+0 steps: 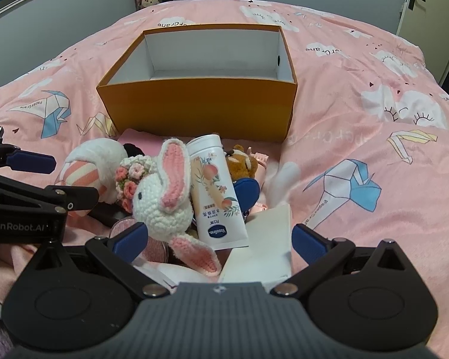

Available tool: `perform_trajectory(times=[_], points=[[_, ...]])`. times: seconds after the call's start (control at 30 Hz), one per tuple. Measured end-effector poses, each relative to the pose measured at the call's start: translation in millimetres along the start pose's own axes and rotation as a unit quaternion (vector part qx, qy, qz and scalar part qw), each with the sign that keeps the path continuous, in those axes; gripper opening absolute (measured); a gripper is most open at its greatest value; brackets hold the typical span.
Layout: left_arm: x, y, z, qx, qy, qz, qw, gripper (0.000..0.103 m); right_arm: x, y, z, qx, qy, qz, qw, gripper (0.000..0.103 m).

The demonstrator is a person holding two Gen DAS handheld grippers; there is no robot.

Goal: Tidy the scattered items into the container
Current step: 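Move the left tool to the striped plush while the right tool approaches the crochet bunny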

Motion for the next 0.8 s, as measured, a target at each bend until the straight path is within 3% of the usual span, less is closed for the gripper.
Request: perform_trajectory(times=[0.8], points=[[2.9,-1.2,1.8,0.000,-0.006,0.000,1.0000,0.080,3.8,-0.1,0.7,0.001,-0.010,-0.006,1.000,0.103]])
Point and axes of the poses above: each gripper's, at about its wrist camera, not at the fingertips, and x roughly the way its jaws point, y to its right, z to its underside, the point moved 6 cm from there along x, roughly the way its jaws point, and after that the axes turned 1 degree about x, right-handed, at the moved point
